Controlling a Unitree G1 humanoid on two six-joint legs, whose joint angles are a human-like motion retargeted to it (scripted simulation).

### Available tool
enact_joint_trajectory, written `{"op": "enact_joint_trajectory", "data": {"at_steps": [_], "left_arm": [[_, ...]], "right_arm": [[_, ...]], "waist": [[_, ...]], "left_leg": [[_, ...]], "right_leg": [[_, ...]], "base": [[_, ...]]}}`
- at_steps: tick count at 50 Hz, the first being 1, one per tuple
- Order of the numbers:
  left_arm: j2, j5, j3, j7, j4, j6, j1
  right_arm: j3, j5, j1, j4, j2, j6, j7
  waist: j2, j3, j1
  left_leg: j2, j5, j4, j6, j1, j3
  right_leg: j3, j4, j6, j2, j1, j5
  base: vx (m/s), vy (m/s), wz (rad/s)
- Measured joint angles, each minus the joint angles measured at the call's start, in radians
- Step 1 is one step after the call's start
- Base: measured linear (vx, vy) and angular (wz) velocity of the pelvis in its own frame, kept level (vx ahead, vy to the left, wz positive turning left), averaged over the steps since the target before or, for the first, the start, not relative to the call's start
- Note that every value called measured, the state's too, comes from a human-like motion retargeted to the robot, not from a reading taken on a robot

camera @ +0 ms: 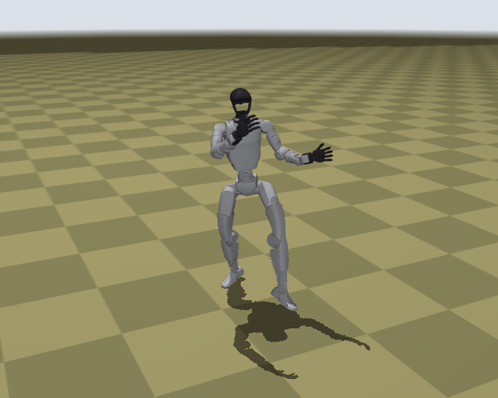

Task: Kungfu

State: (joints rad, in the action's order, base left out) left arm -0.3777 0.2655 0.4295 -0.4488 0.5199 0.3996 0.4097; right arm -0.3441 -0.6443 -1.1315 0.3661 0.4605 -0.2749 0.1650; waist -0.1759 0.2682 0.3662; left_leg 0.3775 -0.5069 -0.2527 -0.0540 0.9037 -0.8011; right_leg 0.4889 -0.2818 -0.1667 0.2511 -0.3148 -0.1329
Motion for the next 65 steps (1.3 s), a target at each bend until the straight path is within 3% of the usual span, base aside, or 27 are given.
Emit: {"op": "enact_joint_trajectory", "data": {"at_steps": [2,3,5,7,8,10,12,15,18,20,22,25,26,28,30,32,33,35,37,39,42,47,52,55,60,62,65], "left_arm": [[-0.059,-0.012,0.013,-0.017,0.074,-0.023,0.121],[-0.083,-0.018,0.008,-0.025,0.125,-0.033,0.188],[-0.131,-0.036,-0.006,-0.026,0.232,-0.038,0.319],[-0.153,-0.043,-0.036,0.002,0.322,-0.025,0.446],[-0.154,-0.03,-0.047,0.004,0.332,-0.028,0.487],[-0.177,0.006,-0.127,-0.018,0.329,-0.031,0.557],[-0.238,0.013,-0.191,-0.012,0.317,-0.047,0.591],[-0.28,0.014,-0.202,0.039,0.334,-0.105,0.617],[-0.232,0.033,-0.192,0.146,0.346,-0.136,0.638],[-0.18,0.011,-0.18,0.231,0.361,-0.155,0.6],[-0.087,-0.106,-0.128,0.331,0.413,-0.168,0.521],[0.071,-0.27,-0.089,0.414,0.625,-0.173,0.371],[0.128,-0.276,-0.108,0.43,0.746,-0.185,0.323],[0.23,-0.201,-0.219,0.489,0.943,-0.201,0.226],[0.33,0.057,-0.401,0.451,1.027,-0.191,0.138],[0.521,0.317,-0.416,0.266,1.023,-0.089,0.088],[0.603,0.467,-0.425,0.211,0.995,-0.013,0.055],[0.721,0.63,-0.366,0.207,0.999,0.045,0.021],[0.687,0.649,-0.553,0.293,0.959,-0.079,0.009],[0.607,0.47,-0.744,0.415,0.885,-0.157,-0.004],[0.541,0.217,-0.899,0.5,0.782,-0.269,-0.016],[0.511,0.171,-0.951,0.524,0.656,-0.154,-0.08],[0.503,0.037,-0.994,0.534,0.556,-0.08,-0.102],[0.474,-0.093,-0.974,0.519,0.455,-0.018,-0.1],[0.345,-0.202,-0.879,0.522,0.179,0.075,-0.017],[0.254,-0.163,-0.865,0.547,0.028,0.071,0.054],[0.121,-0.106,-0.857,0.574,-0.187,-0.024,0.172]], "right_arm": [[-0.006,0.022,-0.081,0.264,-0.122,-0.015,0.015],[-0.011,0.038,-0.117,0.375,-0.159,-0.027,-0.001],[0.016,0.143,-0.148,0.52,-0.22,-0.059,-0.056],[0.096,0.31,-0.143,0.563,-0.259,-0.095,-0.166],[0.097,0.354,-0.163,0.578,-0.268,-0.121,-0.228],[0.075,0.36,-0.205,0.59,-0.244,-0.148,-0.305],[0.078,0.312,-0.204,0.56,-0.239,-0.141,-0.332],[0.06,0.245,-0.166,0.485,-0.248,-0.112,-0.32],[0.034,0.234,-0.116,0.376,-0.183,-0.031,-0.284],[0.037,0.328,-0.035,0.336,-0.16,0.026,-0.223],[0.117,0.529,0.139,0.337,-0.183,0.094,-0.18],[0.214,0.718,0.482,0.457,-0.254,0.117,-0.273],[0.221,0.721,0.567,0.603,-0.289,0.136,-0.319],[0.263,0.736,0.703,0.954,-0.334,0.263,-0.33],[0.379,0.851,0.779,1.334,-0.311,0.559,-0.217],[0.374,1.018,1.054,1.334,-0.24,0.85,0.034],[0.328,1.032,1.187,1.334,-0.217,0.912,0.119],[0.251,0.982,1.461,1.334,-0.158,0.878,0.181],[0.303,0.947,1.667,1.334,-0.143,0.772,0.05],[0.458,1.046,1.852,1.334,-0.166,0.704,-0.028],[0.599,1.069,2.03,1.334,-0.171,0.754,0.029],[0.661,0.83,2.068,1.334,-0.118,0.674,0.038],[0.607,0.764,1.925,1.26,-0.132,0.542,0.063],[0.556,0.792,1.893,0.999,-0.161,0.522,0.09],[0.46,0.736,1.897,0.417,-0.124,0.376,0.0],[0.416,0.647,1.894,0.15,-0.076,0.372,-0.117],[0.379,0.551,1.864,-0.222,0.0,0.352,-0.254]], "waist": [[0.003,0.013,0.036],[-0.026,0.039,0.034],[-0.08,0.096,0.06],[-0.028,0.154,0.0],[-0.092,0.109,0.055],[-0.069,0.063,0.018],[-0.019,0.084,-0.034],[-0.022,0.129,-0.111],[0.036,0.093,-0.206],[0.061,0.078,-0.283],[0.06,0.065,-0.31],[0.088,0.025,-0.35],[0.084,-0.007,-0.354],[0.122,-0.075,-0.427],[0.175,-0.139,-0.503],[0.212,-0.189,-0.501],[0.232,-0.2,-0.532],[0.25,-0.192,-0.562],[0.265,-0.186,-0.582],[0.27,-0.157,-0.609],[0.261,-0.121,-0.604],[0.27,-0.058,-0.638],[0.293,-0.019,-0.599],[0.316,0.02,-0.592],[0.342,0.075,-0.561],[0.356,0.097,-0.556],[0.368,0.123,-0.541]], "left_leg": [[-0.002,0.048,-0.146,-0.054,-0.074,0.045],[-0.061,0.243,-0.131,-0.036,-0.106,0.063],[-0.086,0.265,-0.075,0.039,-0.1,0.018],[-0.082,0.334,-0.211,0.015,0.03,0.265],[-0.096,0.323,-0.19,0.021,0.006,0.203],[-0.177,0.393,-0.194,0.017,-0.073,0.232],[-0.203,0.431,-0.187,-0.017,-0.105,0.335],[-0.233,0.424,-0.179,-0.049,-0.09,0.388],[-0.294,0.445,-0.18,-0.083,-0.135,0.503],[-0.326,0.456,-0.194,-0.041,-0.159,0.535],[-0.363,0.463,-0.16,0.03,-0.217,0.558],[-0.421,0.437,-0.1,0.046,-0.304,0.63],[-0.436,0.425,-0.073,0.058,-0.353,0.597],[-0.468,0.419,-0.008,0.079,-0.481,0.629],[-0.506,0.413,0.065,0.133,-0.59,0.719],[-0.48,0.426,0.069,0.15,-0.626,0.731],[-0.47,0.434,0.074,0.148,-0.638,0.753],[-0.466,0.447,0.077,0.144,-0.635,0.773],[-0.469,0.459,0.075,0.143,-0.631,0.794],[-0.473,0.475,0.068,0.137,-0.614,0.821],[-0.485,0.501,0.069,0.123,-0.626,0.819],[-0.503,0.525,0.086,0.084,-0.62,0.82],[-0.498,0.563,0.075,0.036,-0.603,0.807],[-0.481,0.583,0.063,-0.001,-0.589,0.797],[-0.47,0.616,0.053,-0.032,-0.605,0.797],[-0.463,0.626,0.047,-0.048,-0.613,0.803],[-0.448,0.629,0.04,-0.078,-0.638,0.822]], "right_leg": [[0.003,0.001,-0.036,-0.025,0.079,0.002],[0.018,0.004,-0.064,-0.003,0.091,0.02],[0.01,0.026,-0.095,-0.035,0.099,0.105],[0.084,0.046,-0.095,-0.149,0.15,0.228],[-0.009,-0.003,-0.095,-0.083,0.133,0.278],[-0.037,-0.06,-0.09,-0.058,0.203,0.333],[-0.118,-0.113,-0.063,-0.16,0.194,0.239],[-0.388,-0.219,-0.073,-0.285,0.072,0.063],[-0.32,-0.199,0.024,-0.302,0.018,-0.06],[-0.324,-0.177,0.117,-0.309,-0.06,-0.125],[-0.46,-0.169,0.154,-0.334,-0.18,-0.155],[-0.562,-0.134,0.182,-0.347,-0.37,-0.065],[-0.554,-0.082,0.195,-0.319,-0.409,0.053],[-0.456,0.055,0.22,-0.258,-0.458,0.325],[-0.414,0.202,0.218,-0.261,-0.511,0.457],[-0.406,0.272,0.225,-0.312,-0.585,0.351],[-0.362,0.275,0.246,-0.316,-0.623,0.284],[-0.363,0.242,0.291,-0.337,-0.702,0.239],[-0.415,0.165,0.328,-0.367,-0.758,0.277],[-0.479,0.089,0.322,-0.396,-0.795,0.334],[-0.553,0.052,0.261,-0.436,-0.769,0.391],[-0.398,0.013,0.224,-0.382,-0.718,0.301],[-0.367,-0.125,0.188,-0.373,-0.728,0.315],[-0.341,-0.19,0.166,-0.353,-0.766,0.307],[-0.344,-0.249,0.187,-0.315,-0.858,0.294],[-0.369,-0.264,0.197,-0.3,-0.905,0.298],[-0.405,-0.28,0.213,-0.276,-0.962,0.308]], "base": [[0.93,0.32,0.51],[1.01,0.28,0.77],[1.08,0.19,0.94],[0.98,0.15,1.67],[0.81,0.29,1.03],[0.73,0.44,1.98],[0.81,0.13,1.89],[0.91,0.11,1.35],[0.56,0.06,2.22],[0.45,-0.15,2.18],[0.4,-0.14,1.48],[0.42,0.04,0.84],[0.32,0.15,0.32],[0.22,0.17,1.24],[0.27,0.1,1.16],[0.43,0.04,-0.08],[0.46,-0.03,0.18],[0.42,-0.13,0.29],[0.25,-0.24,0.34],[0.16,-0.2,0.42],[0.4,-0.17,-0.12],[0.41,-0.13,-0.21],[0.33,-0.06,-0.12],[0.46,-0.13,0.23],[0.51,-0.14,0.27],[0.65,-0.22,0.72],[0.69,-0.28,0.85]]}}
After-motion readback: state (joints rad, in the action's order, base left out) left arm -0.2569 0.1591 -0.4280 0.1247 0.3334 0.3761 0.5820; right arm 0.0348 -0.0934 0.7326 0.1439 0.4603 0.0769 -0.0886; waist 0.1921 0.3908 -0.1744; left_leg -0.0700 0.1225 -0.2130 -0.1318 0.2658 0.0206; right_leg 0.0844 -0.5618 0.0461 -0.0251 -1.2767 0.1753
